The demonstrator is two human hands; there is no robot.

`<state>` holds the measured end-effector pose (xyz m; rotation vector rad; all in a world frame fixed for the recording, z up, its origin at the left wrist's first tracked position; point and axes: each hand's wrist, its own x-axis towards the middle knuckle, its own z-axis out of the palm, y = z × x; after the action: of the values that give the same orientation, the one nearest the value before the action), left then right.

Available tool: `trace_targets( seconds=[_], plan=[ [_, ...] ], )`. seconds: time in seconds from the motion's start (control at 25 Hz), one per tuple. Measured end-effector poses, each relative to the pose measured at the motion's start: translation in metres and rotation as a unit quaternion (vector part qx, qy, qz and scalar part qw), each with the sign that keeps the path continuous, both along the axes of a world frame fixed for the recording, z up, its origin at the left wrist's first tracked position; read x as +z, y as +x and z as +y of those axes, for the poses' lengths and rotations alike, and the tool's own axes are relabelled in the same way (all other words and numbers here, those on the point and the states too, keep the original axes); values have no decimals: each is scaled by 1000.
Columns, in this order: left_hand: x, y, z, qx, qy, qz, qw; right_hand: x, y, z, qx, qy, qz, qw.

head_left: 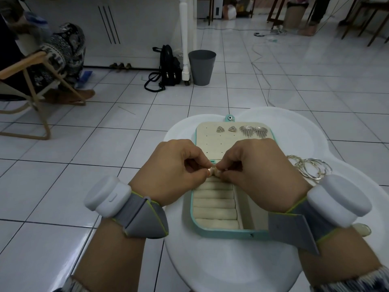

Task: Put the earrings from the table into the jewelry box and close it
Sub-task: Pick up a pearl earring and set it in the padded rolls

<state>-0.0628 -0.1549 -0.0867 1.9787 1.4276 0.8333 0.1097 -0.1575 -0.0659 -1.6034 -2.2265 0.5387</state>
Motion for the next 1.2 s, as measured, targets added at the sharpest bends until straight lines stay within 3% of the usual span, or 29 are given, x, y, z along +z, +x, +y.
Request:
trace_targets(
  seconds=[0.4, 0.8, 0.96, 1.08, 1.2],
  plan=[
    [7, -4, 1, 19, -36, -21, 999, 1, 7, -4, 1, 3, 42, 999],
    [9, 1, 4, 16, -28, 68, 997, 0, 3, -4, 9, 25, -5, 1000],
    [19, 10, 7, 63, 21, 65, 996, 9, 20, -12, -11, 22, 65, 998],
    [30, 24, 7, 89, 96, 12, 991, 20, 51, -19, -68, 51, 106, 991],
    [39, 46, 3, 54, 137, -48, 988, 29, 85, -30, -120, 50, 117, 985]
  ],
)
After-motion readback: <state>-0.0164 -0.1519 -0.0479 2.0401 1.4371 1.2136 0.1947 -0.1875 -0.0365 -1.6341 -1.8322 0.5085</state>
